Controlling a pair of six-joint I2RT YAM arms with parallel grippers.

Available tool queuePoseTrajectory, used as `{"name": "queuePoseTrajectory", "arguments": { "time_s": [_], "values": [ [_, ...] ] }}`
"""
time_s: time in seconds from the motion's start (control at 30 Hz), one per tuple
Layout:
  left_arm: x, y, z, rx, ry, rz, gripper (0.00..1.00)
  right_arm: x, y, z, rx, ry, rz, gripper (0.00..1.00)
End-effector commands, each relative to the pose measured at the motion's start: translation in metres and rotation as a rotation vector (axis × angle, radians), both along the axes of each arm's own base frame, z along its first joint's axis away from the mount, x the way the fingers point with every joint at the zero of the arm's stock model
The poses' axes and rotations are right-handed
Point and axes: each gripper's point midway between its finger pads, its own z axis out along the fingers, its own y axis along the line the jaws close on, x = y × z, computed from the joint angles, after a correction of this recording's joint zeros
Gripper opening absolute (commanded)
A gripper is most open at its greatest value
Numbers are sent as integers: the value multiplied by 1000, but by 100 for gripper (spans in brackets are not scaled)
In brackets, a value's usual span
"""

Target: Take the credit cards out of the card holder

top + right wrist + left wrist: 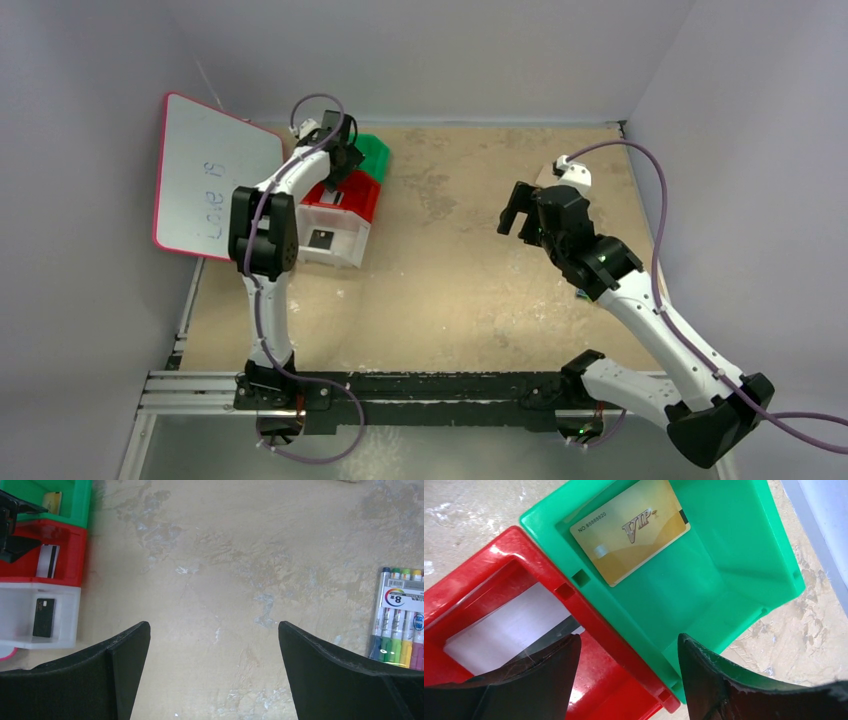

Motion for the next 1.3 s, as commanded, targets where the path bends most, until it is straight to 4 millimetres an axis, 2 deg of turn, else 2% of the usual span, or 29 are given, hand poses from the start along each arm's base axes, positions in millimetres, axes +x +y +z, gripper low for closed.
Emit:
{"name": "queuePoseTrajectory", "arguments": {
  "time_s": [0.0, 0.4, 0.57, 0.67, 0.9, 1.27],
  "values": [
    [15, -7, 11, -43, -36, -5, 69, 1, -7, 5, -21, -26, -24, 100],
    [5, -72, 5, -17, 22, -305, 66, 1, -7, -3, -25, -16, -26, 100],
    [-7, -101, 6, 19, 38, -416, 64, 0, -8, -3, -18, -19, -38, 100],
    [-18, -125, 3, 41, 52, -504, 64, -1, -12, -3, -14, -23, -56, 100],
    [-47, -188, -2, 45, 50, -683, 64, -8, -37, -1, -33, -41, -181, 100],
    [-79, -236, -12, 58, 73, -846, 60, -35, -76, 25, 14, -141, -346, 100]
  ]
}}
